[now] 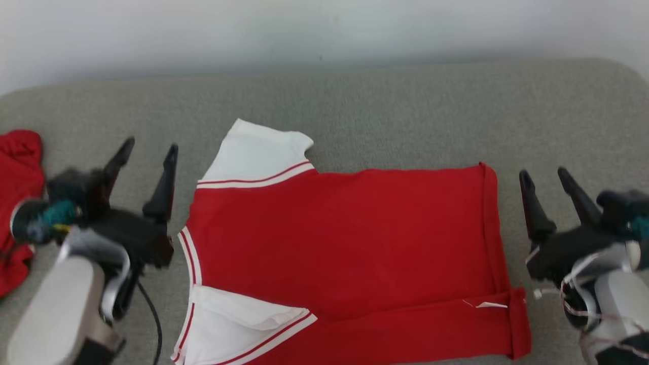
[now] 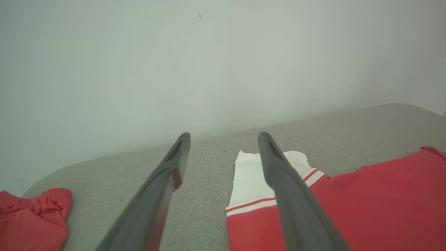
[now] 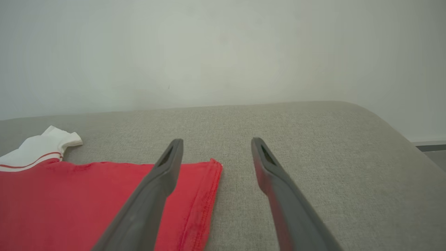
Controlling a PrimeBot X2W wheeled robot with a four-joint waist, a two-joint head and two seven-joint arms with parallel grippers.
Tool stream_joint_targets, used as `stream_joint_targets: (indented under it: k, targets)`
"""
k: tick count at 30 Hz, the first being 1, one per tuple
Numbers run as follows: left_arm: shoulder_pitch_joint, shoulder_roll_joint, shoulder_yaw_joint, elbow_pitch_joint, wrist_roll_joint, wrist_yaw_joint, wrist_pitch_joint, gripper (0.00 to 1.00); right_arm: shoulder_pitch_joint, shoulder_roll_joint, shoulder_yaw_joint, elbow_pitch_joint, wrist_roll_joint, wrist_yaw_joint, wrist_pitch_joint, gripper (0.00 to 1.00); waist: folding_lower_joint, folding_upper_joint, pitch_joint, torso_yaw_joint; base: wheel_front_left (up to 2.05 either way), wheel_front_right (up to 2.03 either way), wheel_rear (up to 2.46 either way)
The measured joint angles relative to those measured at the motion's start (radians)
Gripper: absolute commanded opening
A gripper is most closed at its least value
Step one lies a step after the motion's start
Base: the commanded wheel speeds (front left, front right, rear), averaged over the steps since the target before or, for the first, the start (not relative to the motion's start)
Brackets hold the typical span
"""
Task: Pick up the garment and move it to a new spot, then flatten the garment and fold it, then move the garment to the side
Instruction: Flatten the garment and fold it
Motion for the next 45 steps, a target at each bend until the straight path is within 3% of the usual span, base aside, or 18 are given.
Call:
stream_joint_targets:
  k: [11,19,27,38,39,40,41,42,43,45]
  targets:
    - [-0.39,0.135,-0.238,0.198,-0.222,0.0,0.207,1.0,-0.308,-0.002,0.142,0.148,0.039,0.0,0.129,1.0,0.0002,0.0002,0.177,-0.05,0.0,0.0,0.0]
    - [-0.567,0.231,-0.392,0.323,-0.314,0.0,0.3,1.0,-0.438,-0.011,0.287,0.211,0.104,0.0,0.248,1.0,0.0,0.0001,0.264,-0.138,0.0,0.0,0.0]
    - [-0.632,0.247,-0.496,0.417,-0.373,0.0,0.334,1.0,-0.511,0.007,0.371,0.249,0.172,0.0,0.279,1.0,-0.0001,0.0001,0.314,-0.203,0.0,0.0,0.0]
    - [-0.705,0.248,-0.6,0.484,-0.429,0.0,0.315,1.0,-0.587,0.025,0.449,0.312,0.215,0.0,0.295,1.0,-0.0002,-0.0001,0.346,-0.213,0.0,0.0,0.0]
    - [-0.709,0.246,-0.611,0.485,-0.436,0.0,0.316,1.0,-0.592,0.026,0.457,0.319,0.215,0.0,0.3,0.95,-0.0003,0.0,0.347,-0.212,0.0,0.0,0.0]
    - [-0.712,0.244,-0.619,0.488,-0.442,0.0,0.316,1.0,-0.598,0.027,0.463,0.327,0.216,0.0,0.302,0.79,-0.0003,0.0,0.347,-0.211,0.0,0.0,0.0]
    - [-0.714,0.242,-0.626,0.492,-0.458,0.0,0.316,0.8,-0.605,0.029,0.469,0.334,0.219,0.0,0.309,0.4,-0.0002,0.0,0.347,-0.21,0.0,0.0,0.0]
    - [-0.714,0.24,-0.637,0.495,-0.469,0.0,0.316,0.29,-0.611,0.031,0.473,0.34,0.224,0.0,0.309,0.16,-0.0003,-0.0001,0.347,-0.209,0.0,0.0,0.0]
    - [-0.715,0.239,-0.65,0.493,-0.472,0.0,0.316,0.0,-0.617,0.034,0.476,0.344,0.225,0.0,0.306,0.0,-0.0003,-0.0001,0.347,-0.207,0.0,0.0,0.0]
    - [-0.716,0.234,-0.663,0.49,-0.493,0.0,0.305,0.0,-0.628,0.038,0.477,0.356,0.227,0.0,0.289,0.0,-0.0003,-0.0001,0.347,-0.203,0.0,0.0,0.0]
